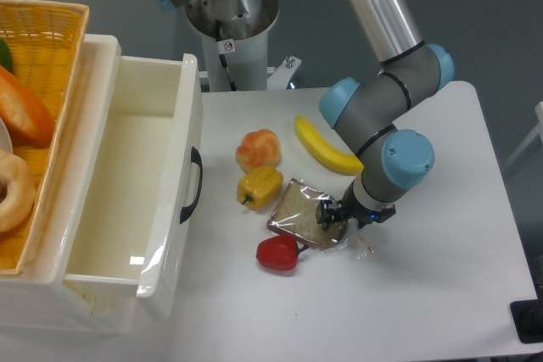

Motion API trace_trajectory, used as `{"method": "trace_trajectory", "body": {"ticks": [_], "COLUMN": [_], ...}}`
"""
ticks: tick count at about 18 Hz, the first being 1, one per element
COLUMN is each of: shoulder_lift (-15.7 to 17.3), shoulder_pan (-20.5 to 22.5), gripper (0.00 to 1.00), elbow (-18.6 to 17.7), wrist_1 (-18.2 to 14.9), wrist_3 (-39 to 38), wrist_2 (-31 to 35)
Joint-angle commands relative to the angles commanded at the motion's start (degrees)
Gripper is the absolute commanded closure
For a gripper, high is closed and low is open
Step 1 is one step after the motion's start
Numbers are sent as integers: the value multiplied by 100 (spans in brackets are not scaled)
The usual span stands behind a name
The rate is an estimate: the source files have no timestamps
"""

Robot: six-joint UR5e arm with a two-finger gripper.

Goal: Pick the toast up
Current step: 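Tilt the bagged bread slice up by its gripped edge, then lift the bagged bread slice up off the table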

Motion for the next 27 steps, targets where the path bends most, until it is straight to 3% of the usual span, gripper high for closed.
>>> {"method": "trace_trajectory", "body": {"ticks": [5,7,27], "shoulder_lift": [-35,-35,395], "shoulder_pan": [-9,-9,105], "gripper": [88,100,100], "elbow": [18,0,281], "wrist_1": [-9,-18,-96], "wrist_3": [-26,-35,245], "wrist_2": [9,9,-18]}}
